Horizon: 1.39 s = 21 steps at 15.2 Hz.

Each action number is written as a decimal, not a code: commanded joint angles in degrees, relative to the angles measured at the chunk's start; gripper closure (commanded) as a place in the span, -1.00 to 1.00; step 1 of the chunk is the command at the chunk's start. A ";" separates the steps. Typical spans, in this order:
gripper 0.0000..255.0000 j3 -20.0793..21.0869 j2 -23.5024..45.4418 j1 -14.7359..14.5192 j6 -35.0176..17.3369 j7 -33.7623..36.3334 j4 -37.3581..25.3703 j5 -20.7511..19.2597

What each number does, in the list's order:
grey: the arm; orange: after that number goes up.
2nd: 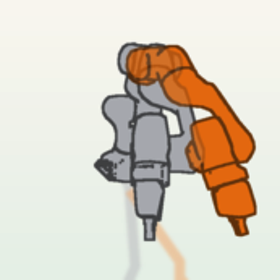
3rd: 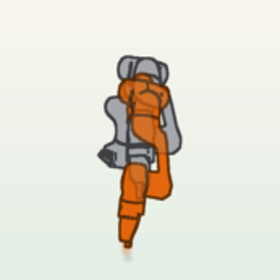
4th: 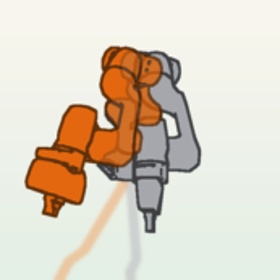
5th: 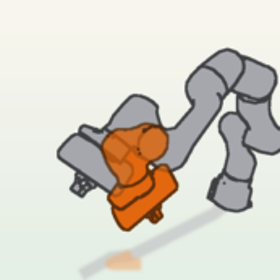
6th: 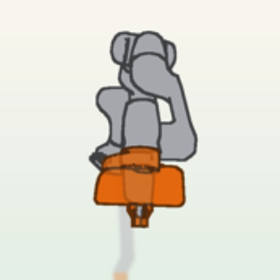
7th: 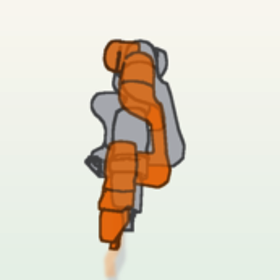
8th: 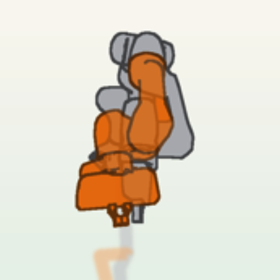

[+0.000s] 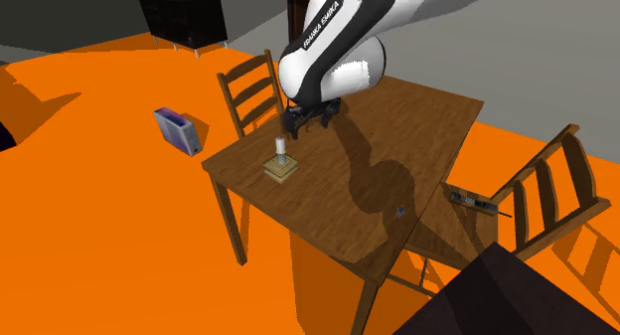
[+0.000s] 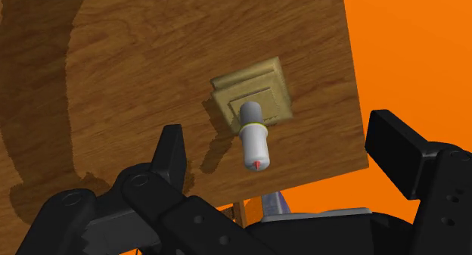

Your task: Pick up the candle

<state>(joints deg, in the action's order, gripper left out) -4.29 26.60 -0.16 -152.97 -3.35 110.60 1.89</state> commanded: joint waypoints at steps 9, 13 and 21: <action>-1.00 1.11 23.69 1.01 1.00 0.17 -28.84 0.99; -1.00 1.29 35.78 1.44 5.32 0.60 -46.90 1.00; -1.00 1.39 46.28 1.79 7.46 0.93 -60.15 0.95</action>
<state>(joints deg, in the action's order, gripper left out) -2.89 72.18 1.69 -145.26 -2.52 50.93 2.85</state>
